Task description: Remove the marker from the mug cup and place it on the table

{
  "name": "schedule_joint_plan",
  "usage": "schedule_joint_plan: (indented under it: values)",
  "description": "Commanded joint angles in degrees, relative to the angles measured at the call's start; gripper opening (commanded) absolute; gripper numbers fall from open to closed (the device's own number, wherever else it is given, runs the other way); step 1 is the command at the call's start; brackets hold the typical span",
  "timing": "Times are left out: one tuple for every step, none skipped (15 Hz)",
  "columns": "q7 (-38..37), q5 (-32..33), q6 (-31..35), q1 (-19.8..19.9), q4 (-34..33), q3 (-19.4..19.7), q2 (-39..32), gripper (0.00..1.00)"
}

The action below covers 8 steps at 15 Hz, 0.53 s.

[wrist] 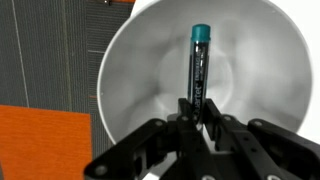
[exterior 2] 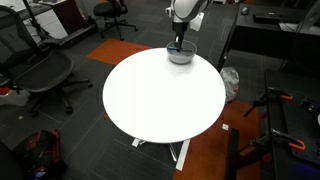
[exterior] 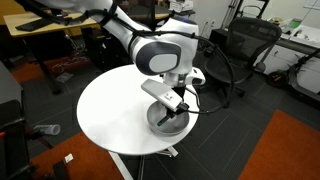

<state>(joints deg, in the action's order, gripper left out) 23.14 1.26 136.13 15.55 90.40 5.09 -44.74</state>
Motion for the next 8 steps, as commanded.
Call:
schedule_joint_plan:
  values:
    - [-2.8,2.5,-0.8,-1.6,7.0,0.6,8.0,0.05]
    - [-3.0,3.0,-0.6,-2.0,8.7,0.6,9.8,0.05]
    - [-3.1,3.3,-0.2,-2.3,10.2,0.4,11.4,0.05]
    - [-2.9,3.8,0.2,-2.7,11.9,0.3,13.1,0.05]
    - [-2.5,4.3,0.9,-3.1,13.9,0.1,14.8,0.05]
    - [-2.4,4.7,1.6,-3.7,15.5,-0.1,16.3,0.05]
    - [-2.6,5.5,2.1,-4.5,16.8,-0.2,17.5,0.05]
    - [-2.7,5.9,2.3,-5.1,17.6,-0.3,18.3,0.05]
